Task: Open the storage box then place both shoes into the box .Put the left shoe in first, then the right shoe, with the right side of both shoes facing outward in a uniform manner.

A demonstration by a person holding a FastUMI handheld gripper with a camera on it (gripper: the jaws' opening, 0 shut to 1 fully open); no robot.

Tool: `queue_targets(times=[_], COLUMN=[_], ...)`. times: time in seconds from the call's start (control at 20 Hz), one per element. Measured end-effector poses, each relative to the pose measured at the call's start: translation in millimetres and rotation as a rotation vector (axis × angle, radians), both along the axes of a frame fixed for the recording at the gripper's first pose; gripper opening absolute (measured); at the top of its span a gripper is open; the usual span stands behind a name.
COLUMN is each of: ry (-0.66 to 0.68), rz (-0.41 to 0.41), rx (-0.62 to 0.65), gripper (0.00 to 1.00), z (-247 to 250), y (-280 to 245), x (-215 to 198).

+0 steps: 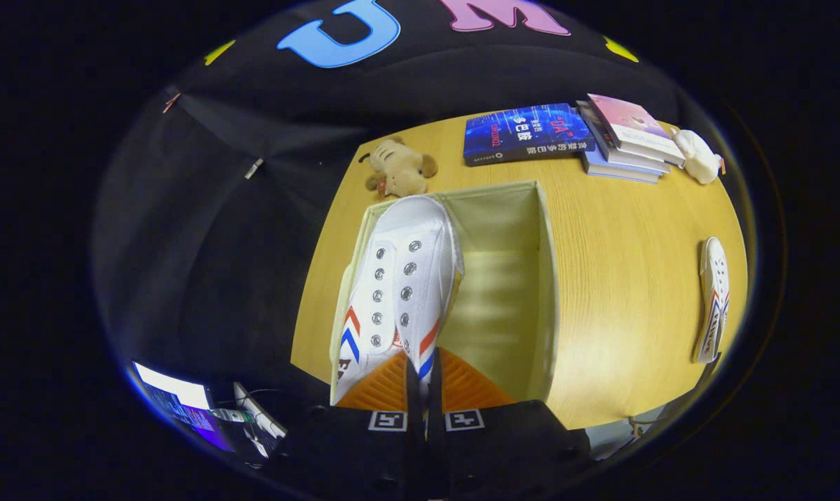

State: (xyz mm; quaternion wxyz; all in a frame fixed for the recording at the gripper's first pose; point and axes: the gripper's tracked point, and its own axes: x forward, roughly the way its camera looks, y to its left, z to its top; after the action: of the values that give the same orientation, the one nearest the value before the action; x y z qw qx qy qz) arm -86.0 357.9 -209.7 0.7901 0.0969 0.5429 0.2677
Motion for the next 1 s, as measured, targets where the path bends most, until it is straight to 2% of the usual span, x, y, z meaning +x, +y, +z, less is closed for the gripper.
queue_targets(times=[0.3,0.6,0.65,0.7,0.75,0.8,0.85,1.0], ry=[0.043,0.052,0.057,0.054,0.053,0.044,0.028,-0.028], rz=[0.027,0.056,0.064,0.073,0.080,0.087,0.094,0.074], rx=[-0.123,-0.205,-0.203,-0.212,-0.219,-0.217,-0.190,-0.101], gripper=[0.05,0.05,0.08,0.12,0.21,0.23,0.33,0.81], z=[-59,-93,-96,-98,-97,-98,-89,-52], y=[22,31,34,33,31,31,32,31], x=[8,10,8,8,5,5,5,9])
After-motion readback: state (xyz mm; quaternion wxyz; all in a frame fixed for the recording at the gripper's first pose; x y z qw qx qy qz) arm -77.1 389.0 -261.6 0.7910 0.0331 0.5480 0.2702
